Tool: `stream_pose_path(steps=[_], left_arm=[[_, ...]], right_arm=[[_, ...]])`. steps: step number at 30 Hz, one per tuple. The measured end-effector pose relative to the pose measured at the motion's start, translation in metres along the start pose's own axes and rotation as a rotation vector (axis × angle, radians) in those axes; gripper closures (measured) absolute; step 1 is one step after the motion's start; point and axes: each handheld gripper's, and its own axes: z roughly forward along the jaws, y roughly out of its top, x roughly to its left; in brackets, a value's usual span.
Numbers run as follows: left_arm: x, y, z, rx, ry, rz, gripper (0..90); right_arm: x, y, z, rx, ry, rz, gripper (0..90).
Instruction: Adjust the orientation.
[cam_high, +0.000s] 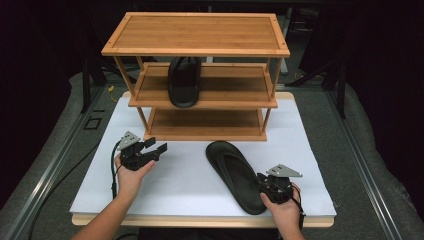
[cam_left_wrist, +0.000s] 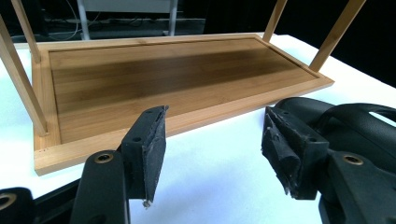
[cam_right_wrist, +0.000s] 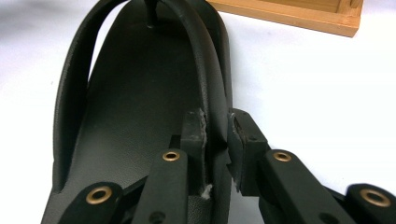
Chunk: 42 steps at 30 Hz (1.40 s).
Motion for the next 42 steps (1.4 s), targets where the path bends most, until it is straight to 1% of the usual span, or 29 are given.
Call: stream_pose_path(steps=[1,3,4,8,9,11,12,13,14,15,17,19,20,22,25,27,28,32,33,34,36,40,42], left_arm=[[0.000,0.000,0.000,0.006,-0.001,-0.001,40.1],[0.001,-0.001,0.000,0.011,0.002,0.000,40.0],[0.001,-0.002,0.000,0.014,0.003,0.000,40.1],[0.002,-0.003,-0.002,0.013,0.008,-0.003,40.1],[0.002,-0.003,-0.003,0.015,0.010,-0.002,40.0],[0.004,-0.004,-0.004,0.011,0.013,-0.012,40.1],[0.005,-0.004,-0.004,0.016,0.013,-0.012,40.0],[0.005,-0.004,-0.005,0.019,0.016,-0.016,40.1],[0.006,-0.005,-0.005,0.019,0.018,-0.018,40.1],[0.006,-0.005,-0.006,0.013,0.017,-0.021,40.1],[0.007,-0.005,-0.007,0.017,0.020,-0.019,40.1],[0.008,-0.006,-0.008,0.010,0.022,-0.026,40.1],[0.008,-0.006,-0.008,0.013,0.026,-0.023,40.1],[0.009,-0.006,-0.010,0.015,0.027,-0.023,40.0],[0.009,-0.007,-0.011,0.011,0.031,-0.030,40.0],[0.010,-0.007,-0.013,0.011,0.035,-0.026,40.0],[0.010,-0.007,-0.013,0.010,0.037,-0.027,40.0],[0.012,-0.008,-0.015,0.007,0.043,-0.030,40.0],[0.012,-0.008,-0.015,0.010,0.046,-0.031,40.0],[0.012,-0.008,-0.016,0.011,0.046,-0.031,39.8],[0.013,-0.009,-0.016,0.008,0.049,-0.035,39.6],[0.015,-0.009,-0.018,0.008,0.056,-0.043,39.5],[0.016,-0.010,-0.018,0.006,0.058,-0.046,39.4]], right_arm=[[0.001,0.000,0.001,-0.011,-0.002,-0.002,77.6],[0.001,0.001,0.001,0.005,-0.010,-0.014,78.5],[0.002,0.001,0.001,-0.002,-0.011,-0.017,79.0],[0.001,0.003,0.002,0.006,-0.017,-0.029,79.7],[0.000,0.003,0.002,0.016,-0.012,-0.030,80.0],[0.001,0.004,0.003,0.004,-0.007,-0.045,82.1],[0.002,0.005,0.003,0.006,-0.021,-0.062,83.2],[0.003,0.006,0.002,0.019,-0.050,-0.078,83.5],[0.003,0.007,0.002,0.010,-0.053,-0.080,83.7],[0.003,0.008,0.001,0.012,-0.054,-0.081,83.9],[0.002,0.010,-0.001,-0.016,-0.057,-0.069,84.9],[0.001,0.011,-0.001,-0.019,-0.060,-0.061,85.0],[0.000,0.011,-0.002,-0.023,-0.044,-0.051,85.1],[-0.001,0.012,-0.002,-0.029,-0.036,-0.048,85.2],[-0.001,0.013,-0.004,-0.040,-0.039,-0.042,85.2],[-0.001,0.015,-0.007,-0.051,-0.026,-0.033,85.2],[0.000,0.016,-0.008,-0.073,-0.016,-0.024,85.2],[0.002,0.018,-0.014,-0.109,-0.004,-0.028,85.2],[0.003,0.019,-0.015,-0.110,-0.027,-0.028,85.2],[0.003,0.020,-0.016,-0.128,-0.006,-0.023,85.1],[0.002,0.021,-0.018,-0.135,0.005,-0.024,85.1],[0.001,0.023,-0.020,-0.155,0.007,-0.012,85.1],[0.000,0.024,-0.021,-0.161,0.012,-0.015,85.1]])
